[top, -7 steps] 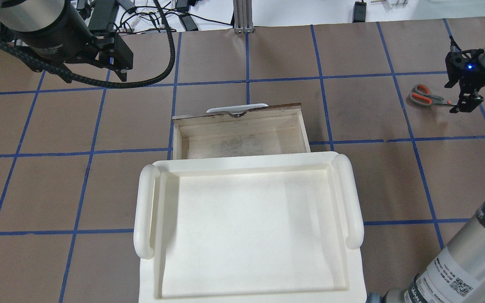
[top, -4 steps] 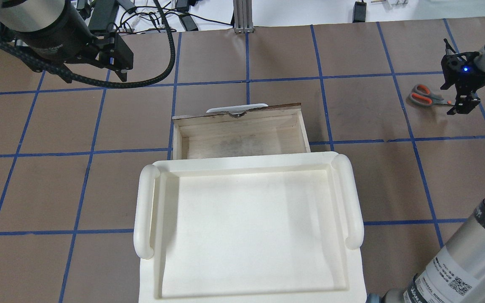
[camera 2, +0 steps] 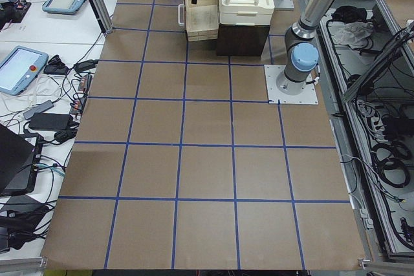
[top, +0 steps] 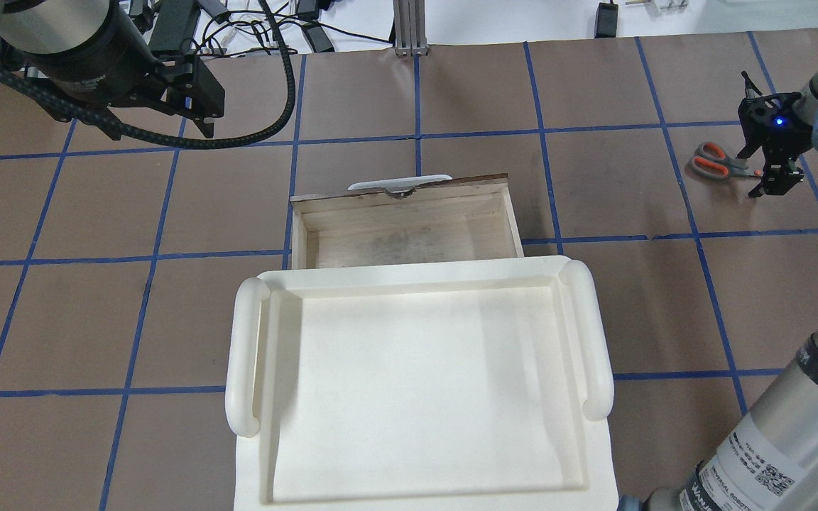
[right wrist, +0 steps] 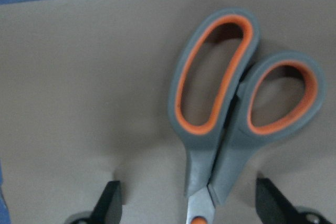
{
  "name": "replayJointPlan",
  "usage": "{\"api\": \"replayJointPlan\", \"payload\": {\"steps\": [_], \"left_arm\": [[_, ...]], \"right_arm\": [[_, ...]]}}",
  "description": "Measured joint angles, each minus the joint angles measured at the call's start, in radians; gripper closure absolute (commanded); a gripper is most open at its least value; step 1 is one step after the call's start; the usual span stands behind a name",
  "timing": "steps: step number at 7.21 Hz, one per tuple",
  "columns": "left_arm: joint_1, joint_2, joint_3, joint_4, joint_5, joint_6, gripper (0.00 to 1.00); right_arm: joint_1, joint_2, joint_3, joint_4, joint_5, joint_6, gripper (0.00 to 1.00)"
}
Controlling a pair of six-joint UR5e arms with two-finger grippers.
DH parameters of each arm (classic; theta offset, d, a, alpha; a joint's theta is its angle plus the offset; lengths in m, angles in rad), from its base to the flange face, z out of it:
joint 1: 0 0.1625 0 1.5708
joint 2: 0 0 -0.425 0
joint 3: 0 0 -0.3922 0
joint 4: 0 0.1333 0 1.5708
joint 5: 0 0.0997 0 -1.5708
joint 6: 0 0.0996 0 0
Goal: Put scissors in drawer and close it
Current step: 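Close the right gripper on the scissors and lift them, then carry the scissors with the right gripper over the open drawer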
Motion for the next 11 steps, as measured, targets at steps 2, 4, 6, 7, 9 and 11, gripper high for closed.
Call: {"api": "replayJointPlan", "payload": {"steps": [2, 4, 6, 7, 9, 11], "left_arm": [[0.0, 0.0, 0.0, 0.0, 0.0, 0.0, 0.0], [0.0, 0.0, 0.0, 0.0, -0.001, 0.0, 0.0], [0.0, 0.0, 0.0, 0.0, -0.002, 0.0, 0.0], [0.0, 0.0, 0.0, 0.0, -0.002, 0.0, 0.0], [0.0, 0.0, 0.0, 0.0, -0.002, 0.0, 0.0], [0.0, 0.0, 0.0, 0.0, -0.002, 0.0, 0.0]], "right_arm": [[0.009, -0.003, -0.001, -0.009, -0.016, -0.002, 1.0], [0.032, -0.016, -0.001, -0.033, -0.06, -0.013, 1.0], [0.047, -0.048, -0.002, -0.03, -0.072, -0.02, 1.0], [0.055, -0.068, -0.002, -0.024, -0.078, -0.02, 1.0], [0.063, -0.11, -0.002, -0.004, -0.083, -0.02, 1.0], [0.093, -0.195, -0.002, 0.083, -0.068, -0.004, 1.0]]}}
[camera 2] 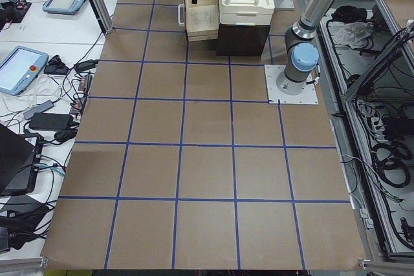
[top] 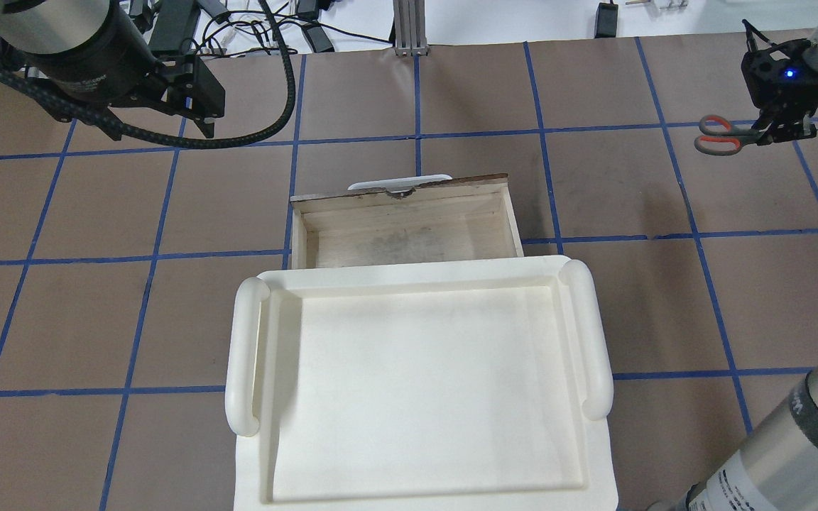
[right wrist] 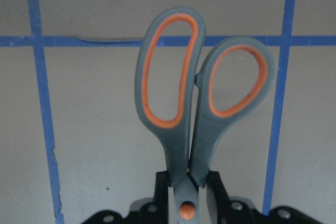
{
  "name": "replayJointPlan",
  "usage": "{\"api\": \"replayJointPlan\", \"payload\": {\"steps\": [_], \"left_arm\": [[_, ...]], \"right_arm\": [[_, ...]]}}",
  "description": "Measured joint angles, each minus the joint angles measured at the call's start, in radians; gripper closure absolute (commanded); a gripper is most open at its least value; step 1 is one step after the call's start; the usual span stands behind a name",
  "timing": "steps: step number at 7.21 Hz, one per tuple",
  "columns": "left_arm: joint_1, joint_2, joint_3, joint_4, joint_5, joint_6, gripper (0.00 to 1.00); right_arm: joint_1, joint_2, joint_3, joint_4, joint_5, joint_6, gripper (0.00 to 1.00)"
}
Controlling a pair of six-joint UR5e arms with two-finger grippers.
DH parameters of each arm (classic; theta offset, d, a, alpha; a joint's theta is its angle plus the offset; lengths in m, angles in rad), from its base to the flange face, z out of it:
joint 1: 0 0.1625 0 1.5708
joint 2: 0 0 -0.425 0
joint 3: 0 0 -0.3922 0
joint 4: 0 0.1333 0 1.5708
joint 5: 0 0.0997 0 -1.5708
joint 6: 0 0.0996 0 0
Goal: Put scissors in drawer and close it
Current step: 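Carry the scissors with the right gripper over the open drawer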
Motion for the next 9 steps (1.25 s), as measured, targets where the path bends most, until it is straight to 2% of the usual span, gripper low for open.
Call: {"api": "replayJointPlan", "payload": {"steps": [2, 5, 7, 9], "left_arm": [[0.0, 0.001, 0.0, -0.001, -0.001, 0.0, 0.0], [0.0, 0.001, 0.0, -0.006, 0.002, 0.0, 0.0], [0.0, 0.001, -0.001, -0.009, 0.008, -0.001, 0.0], [0.0, 0.003, -0.006, -0.011, 0.011, -0.001, 0.0]], "right_arm": [[0.057, -0.099, 0.0, 0.128, 0.037, 0.056, 1.0], [0.218, -0.235, 0.0, 0.278, 0.074, 0.25, 1.0], [0.36, -0.29, 0.0, 0.322, 0.104, 0.439, 1.0], [0.507, -0.302, 0.001, 0.326, 0.111, 0.606, 1.0]]}}
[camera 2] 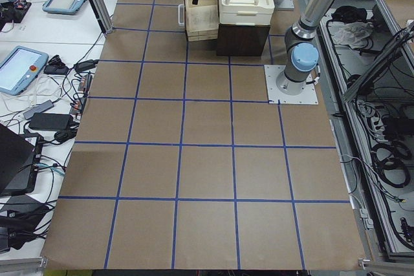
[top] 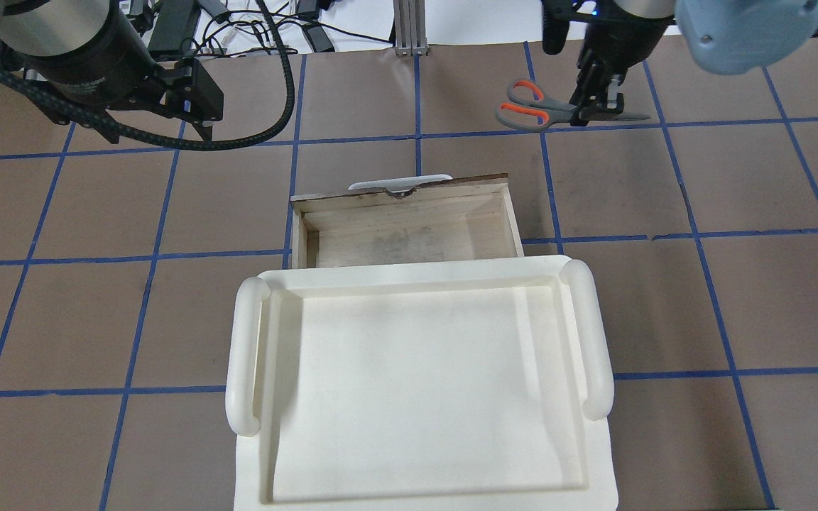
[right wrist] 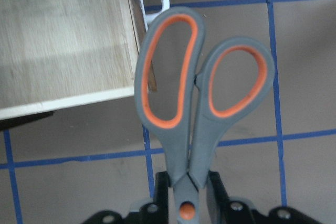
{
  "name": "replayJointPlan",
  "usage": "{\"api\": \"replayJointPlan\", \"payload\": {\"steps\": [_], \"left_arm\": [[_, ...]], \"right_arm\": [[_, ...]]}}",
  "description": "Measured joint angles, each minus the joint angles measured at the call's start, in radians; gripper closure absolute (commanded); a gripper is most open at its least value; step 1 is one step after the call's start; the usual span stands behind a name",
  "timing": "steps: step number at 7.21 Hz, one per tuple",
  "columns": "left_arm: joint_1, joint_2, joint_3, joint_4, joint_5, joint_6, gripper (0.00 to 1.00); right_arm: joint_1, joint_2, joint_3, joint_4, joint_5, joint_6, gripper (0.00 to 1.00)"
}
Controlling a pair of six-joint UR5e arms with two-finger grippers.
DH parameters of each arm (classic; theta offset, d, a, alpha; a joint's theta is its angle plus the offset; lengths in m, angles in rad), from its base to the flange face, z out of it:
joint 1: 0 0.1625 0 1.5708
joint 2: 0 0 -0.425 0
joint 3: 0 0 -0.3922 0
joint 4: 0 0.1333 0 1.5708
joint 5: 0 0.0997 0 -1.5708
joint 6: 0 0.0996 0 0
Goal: Put scissors in drawer and close it
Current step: 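Carry the scissors with the right gripper over the open drawer, then lower the scissors into the drawer and open the right gripper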
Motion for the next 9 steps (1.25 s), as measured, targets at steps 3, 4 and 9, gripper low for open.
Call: {"api": "replayJointPlan", "payload": {"steps": [3, 4, 9], "left_arm": [[0.0, 0.005, -0.021, 0.007, -0.005, 0.001, 0.0], [0.002, 0.004, -0.024, 0.007, -0.026, -0.001, 0.0], [0.009, -0.007, -0.025, -0.047, -0.144, -0.014, 0.0]], "right_arm": [[0.17, 0.001, 0.01, -0.002, -0.01, 0.154, 1.0], [0.206, 0.004, 0.012, -0.001, -0.01, 0.164, 1.0], [0.307, 0.058, 0.057, -0.027, -0.021, 0.139, 1.0]]}}
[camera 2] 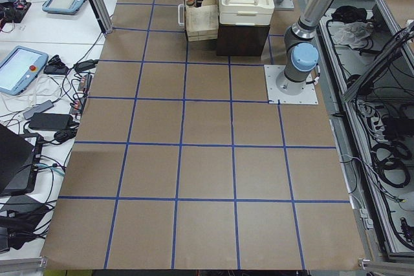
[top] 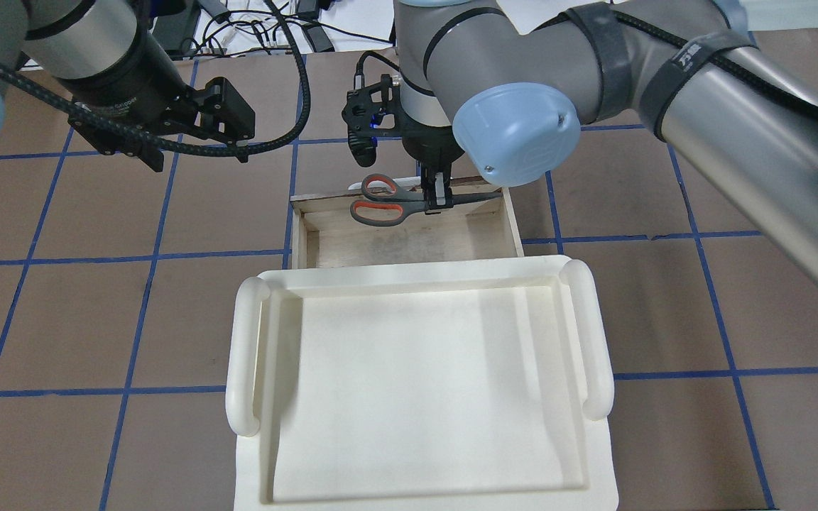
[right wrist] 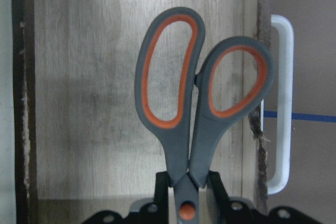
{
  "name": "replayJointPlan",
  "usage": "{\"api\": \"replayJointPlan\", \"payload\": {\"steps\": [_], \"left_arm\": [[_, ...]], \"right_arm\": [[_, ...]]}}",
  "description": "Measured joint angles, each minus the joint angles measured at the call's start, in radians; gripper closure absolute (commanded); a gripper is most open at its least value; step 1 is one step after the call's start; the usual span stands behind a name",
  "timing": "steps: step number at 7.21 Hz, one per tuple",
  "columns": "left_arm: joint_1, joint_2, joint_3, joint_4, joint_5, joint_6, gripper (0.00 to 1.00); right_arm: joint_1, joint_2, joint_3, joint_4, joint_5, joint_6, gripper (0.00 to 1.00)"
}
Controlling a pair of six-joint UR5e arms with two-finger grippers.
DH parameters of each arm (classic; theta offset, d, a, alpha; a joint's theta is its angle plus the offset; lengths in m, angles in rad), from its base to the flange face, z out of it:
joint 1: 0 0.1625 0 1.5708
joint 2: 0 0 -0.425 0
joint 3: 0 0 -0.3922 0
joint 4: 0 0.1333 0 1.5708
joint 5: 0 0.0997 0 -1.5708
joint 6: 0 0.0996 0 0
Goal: Put scissors in drawer and close it
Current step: 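Lower the scissors into the drawer and open the right gripper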
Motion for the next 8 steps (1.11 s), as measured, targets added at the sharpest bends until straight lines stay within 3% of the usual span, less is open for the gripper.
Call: {"api": "replayJointPlan", "payload": {"steps": [1, 2, 3, 4, 8], "left_arm": [[0.0, 0.002, 0.0, -0.006, 0.001, 0.001, 0.0], [0.0, 0.004, 0.0, -0.01, 0.003, 0.001, 0.0], [0.0, 0.005, 0.0, -0.01, 0.003, 0.003, 0.0], [0.0, 0.005, 0.0, -0.01, 0.003, 0.007, 0.0], [-0.001, -0.002, -0.001, -0.01, 0.005, 0.007, 0.0]], "right_arm": [[0.003, 0.005, 0.018, -0.007, -0.004, -0.025, 1.0], [0.004, 0.011, 0.028, -0.01, -0.006, -0.047, 0.74], [0.004, 0.014, 0.033, -0.011, -0.008, -0.053, 0.29], [0.004, 0.013, 0.034, -0.01, -0.014, -0.053, 0.0], [0.005, -0.002, 0.033, -0.009, -0.015, 0.029, 0.0]]}}
